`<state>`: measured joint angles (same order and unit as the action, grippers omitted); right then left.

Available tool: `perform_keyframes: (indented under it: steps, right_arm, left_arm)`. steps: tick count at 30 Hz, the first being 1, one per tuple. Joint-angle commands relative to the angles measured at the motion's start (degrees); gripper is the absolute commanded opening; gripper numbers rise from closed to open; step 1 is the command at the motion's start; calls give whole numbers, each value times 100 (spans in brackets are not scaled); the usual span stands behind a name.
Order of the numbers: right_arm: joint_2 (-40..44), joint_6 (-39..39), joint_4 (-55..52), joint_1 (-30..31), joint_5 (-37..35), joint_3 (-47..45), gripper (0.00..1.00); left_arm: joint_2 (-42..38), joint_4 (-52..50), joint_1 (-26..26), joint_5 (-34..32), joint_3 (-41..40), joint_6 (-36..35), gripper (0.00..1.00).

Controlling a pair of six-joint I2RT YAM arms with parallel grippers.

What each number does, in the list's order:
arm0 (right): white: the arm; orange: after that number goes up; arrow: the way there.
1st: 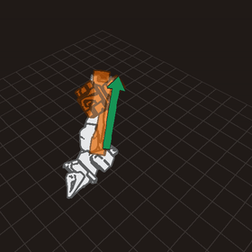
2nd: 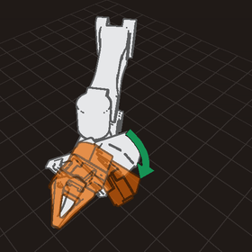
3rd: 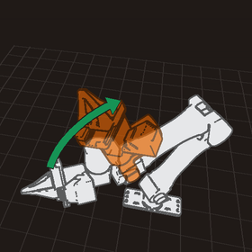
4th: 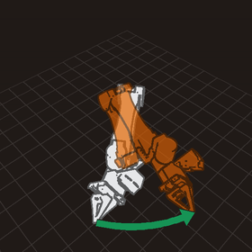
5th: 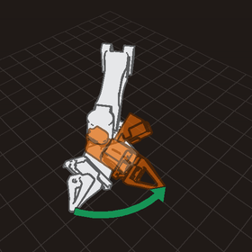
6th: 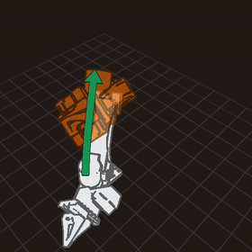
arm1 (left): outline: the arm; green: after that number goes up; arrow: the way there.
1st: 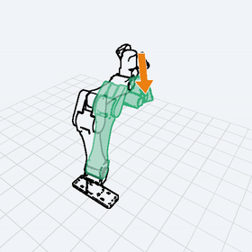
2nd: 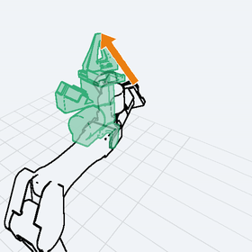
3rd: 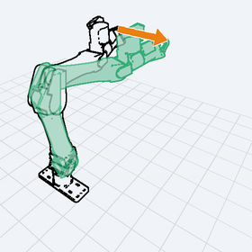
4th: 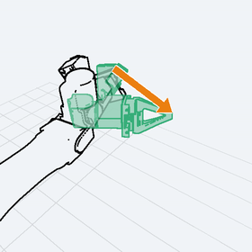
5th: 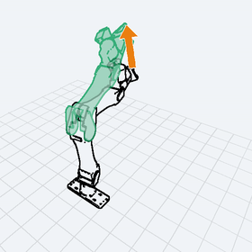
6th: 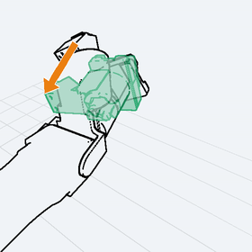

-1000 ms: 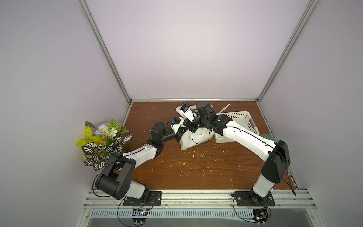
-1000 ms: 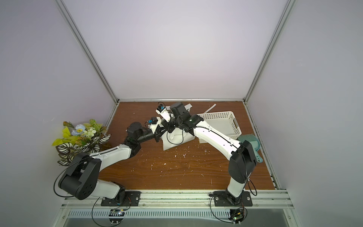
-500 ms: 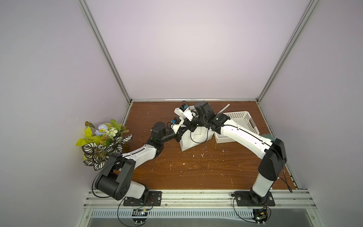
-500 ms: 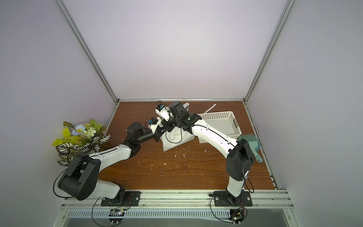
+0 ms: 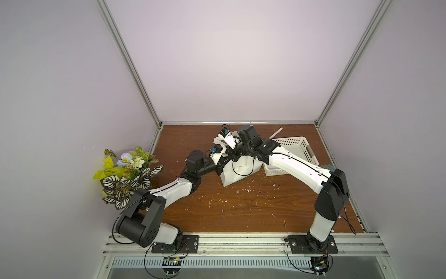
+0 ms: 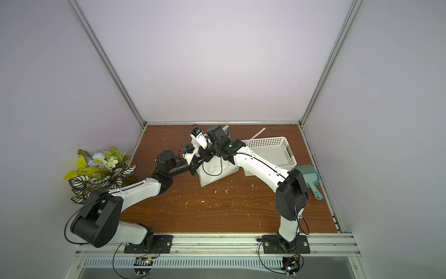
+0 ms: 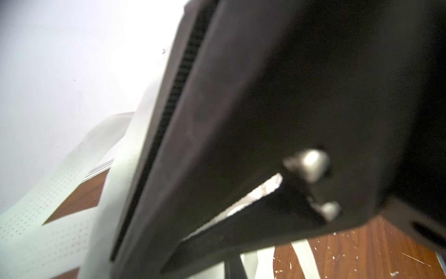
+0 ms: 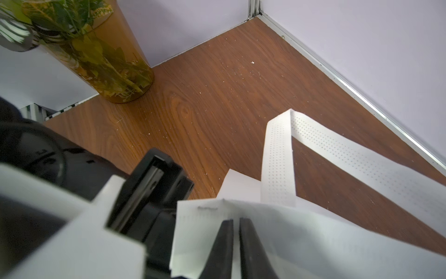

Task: Place the ice pack in the delivery bag
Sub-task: Seal the delivery bag at the center of the board, then close the delivery bag at the center of the board.

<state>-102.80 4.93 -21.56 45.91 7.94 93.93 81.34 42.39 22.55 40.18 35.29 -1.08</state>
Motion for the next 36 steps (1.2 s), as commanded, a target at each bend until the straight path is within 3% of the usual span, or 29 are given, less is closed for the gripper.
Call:
perform_keyframes:
  steps: [1,12,19,22,26,28,36]
  right_arm:
    - [201,-6,-222,-47,-99,-164,15]
    - [1262,-45,201,-446,-539,-407,31]
    - [2074,26,693,-665,-903,-1198,46]
    - [2480,9,1026,-845,-955,-1694,58]
    - [3021,-77,1520,-1140,-746,-2342,65]
    - [3266,-114,1735,-1297,-585,-2632,71]
    - [3830,-177,2300,-1890,440,-3696,79]
  left_arm:
    - [-210,287,154,257,35,-109,1]
    - [-182,282,145,108,29,-69,1]
    - [-137,302,120,48,23,-8,3]
    - [-153,249,93,38,31,13,8]
    - [-221,116,46,26,31,-4,25]
    - [-261,64,6,37,28,-2,27]
    - [-617,-392,-114,-31,-5,29,55]
